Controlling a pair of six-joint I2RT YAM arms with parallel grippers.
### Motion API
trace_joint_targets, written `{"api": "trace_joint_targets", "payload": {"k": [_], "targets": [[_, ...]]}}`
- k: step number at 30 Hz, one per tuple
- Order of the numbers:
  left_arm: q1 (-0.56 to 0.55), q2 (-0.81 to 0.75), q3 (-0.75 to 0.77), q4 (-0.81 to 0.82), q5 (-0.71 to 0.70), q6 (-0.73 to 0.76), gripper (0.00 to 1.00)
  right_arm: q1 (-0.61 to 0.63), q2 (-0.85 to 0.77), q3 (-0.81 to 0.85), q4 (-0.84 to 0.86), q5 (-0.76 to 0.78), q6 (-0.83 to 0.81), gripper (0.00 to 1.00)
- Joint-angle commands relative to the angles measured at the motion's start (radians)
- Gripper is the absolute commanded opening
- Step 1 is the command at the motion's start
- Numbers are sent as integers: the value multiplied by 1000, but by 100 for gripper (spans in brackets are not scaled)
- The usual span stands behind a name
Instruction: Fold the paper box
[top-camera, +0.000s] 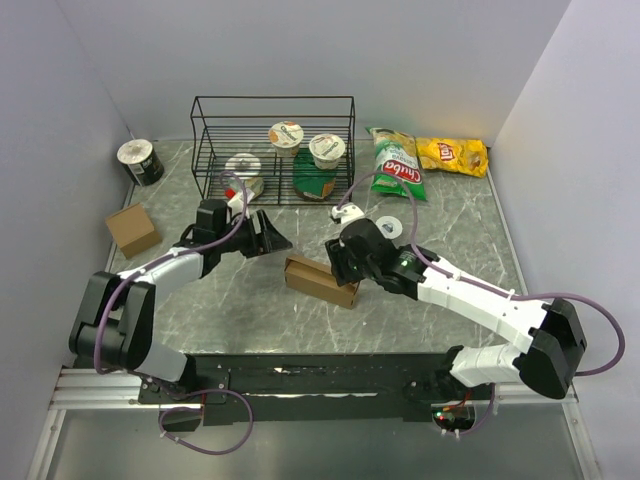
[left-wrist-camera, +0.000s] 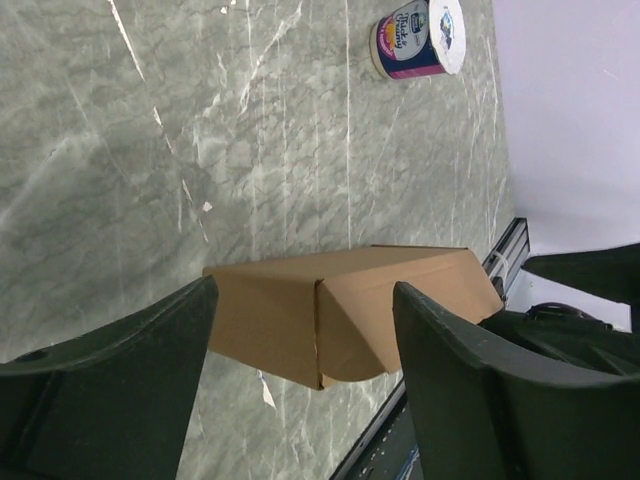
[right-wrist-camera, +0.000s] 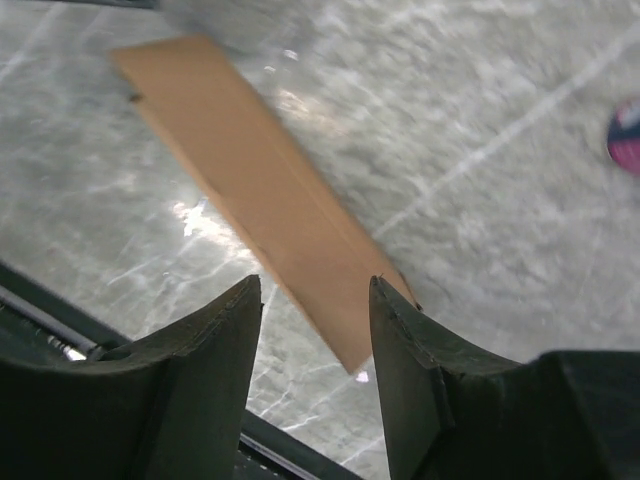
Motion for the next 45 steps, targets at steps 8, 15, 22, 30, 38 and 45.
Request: {"api": "trace_joint_targets", "payload": {"k": [8, 15, 22, 30, 38, 45], "targets": [[-25, 14, 20, 66, 3, -7, 71, 101, -32, -42, 19, 404, 215, 55], [-37, 1, 0, 87, -29, -21, 74, 195, 43, -8, -80, 623, 329, 52], [-40, 1, -9, 92, -37, -27, 75, 252, 136, 22, -159, 746, 418, 50], [-42, -10, -22, 97, -57, -28, 78, 281, 245, 65, -346, 837, 582, 47], [-42, -87, 15, 44, -103, -12, 98, 208, 220, 90, -354, 774, 507, 47], [-42, -96, -12, 44, -94, -13, 99, 98, 0, -11, -160, 617, 346, 47]]}}
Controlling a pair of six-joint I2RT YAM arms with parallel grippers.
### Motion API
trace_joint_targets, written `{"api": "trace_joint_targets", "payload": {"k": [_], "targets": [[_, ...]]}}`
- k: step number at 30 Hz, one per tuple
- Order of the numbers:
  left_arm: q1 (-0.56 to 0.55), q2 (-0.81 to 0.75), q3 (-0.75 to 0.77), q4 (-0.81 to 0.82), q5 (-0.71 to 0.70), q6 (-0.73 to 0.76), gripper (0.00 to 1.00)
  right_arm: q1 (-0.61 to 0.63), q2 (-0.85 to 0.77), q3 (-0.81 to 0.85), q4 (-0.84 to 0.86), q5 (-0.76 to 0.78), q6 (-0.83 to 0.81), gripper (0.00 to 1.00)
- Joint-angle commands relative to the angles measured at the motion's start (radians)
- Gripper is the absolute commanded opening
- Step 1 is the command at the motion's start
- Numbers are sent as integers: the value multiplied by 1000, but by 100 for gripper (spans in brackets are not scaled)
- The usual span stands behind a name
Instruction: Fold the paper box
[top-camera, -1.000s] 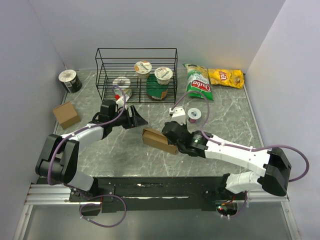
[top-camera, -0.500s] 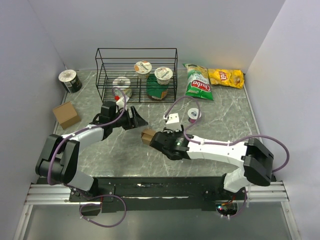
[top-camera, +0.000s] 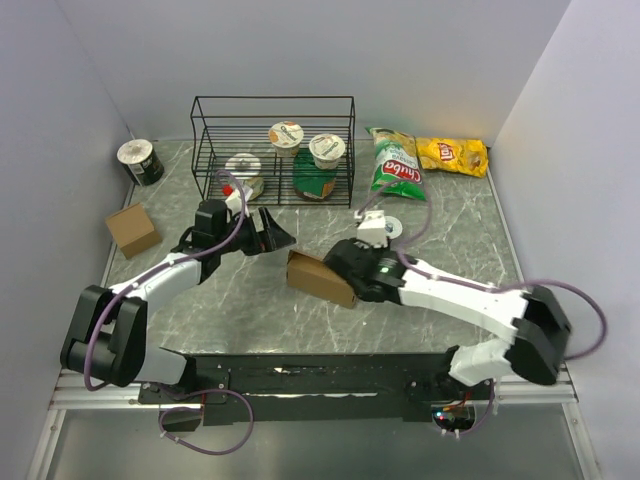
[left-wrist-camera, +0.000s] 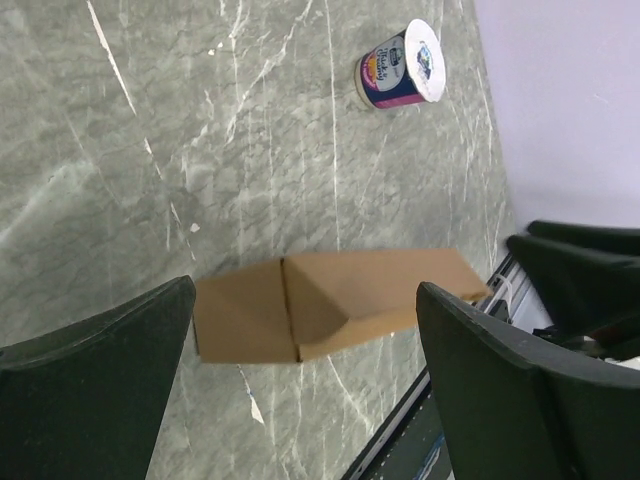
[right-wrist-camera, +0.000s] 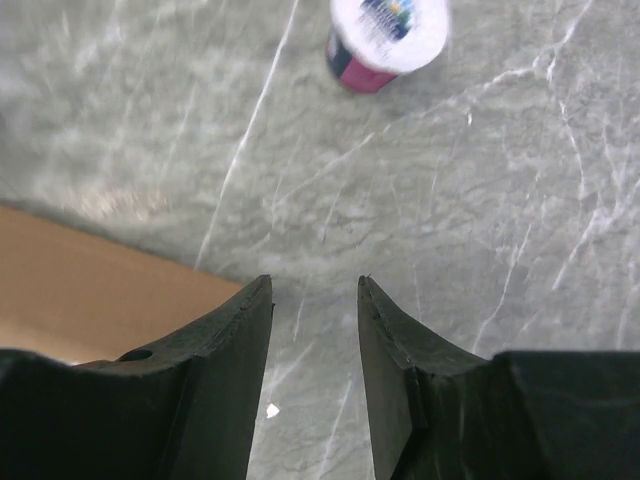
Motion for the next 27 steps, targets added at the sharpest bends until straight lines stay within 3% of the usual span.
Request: {"api": "trace_joint_targets", "payload": {"k": [1, 3, 4, 8, 11, 18, 27], "targets": [[-5, -19, -12, 31, -3, -10, 99, -37, -133, -28, 101, -60, -91, 50], [-5, -42, -26, 68, 0, -21, 99, -60, -153, -19, 99, -124, -103, 54], [-6, -47, -29, 71, 2, -24, 99, -75, -165, -20, 104, -161, -100, 62], [-5, -45, -18, 67, 37, -28, 99, -167, -271, -104, 185, -493, -45, 76], [-5, -42, -29, 68, 55, -47, 99, -245, -363, -179, 246, -649, 33, 86], [-5, -50, -77, 74, 63, -42, 99, -317, -481, -347, 370, -841, 188, 84], [-5, -39, -83, 90, 107, -42, 94, -336, -467, -425, 545, -908, 271, 83]]}}
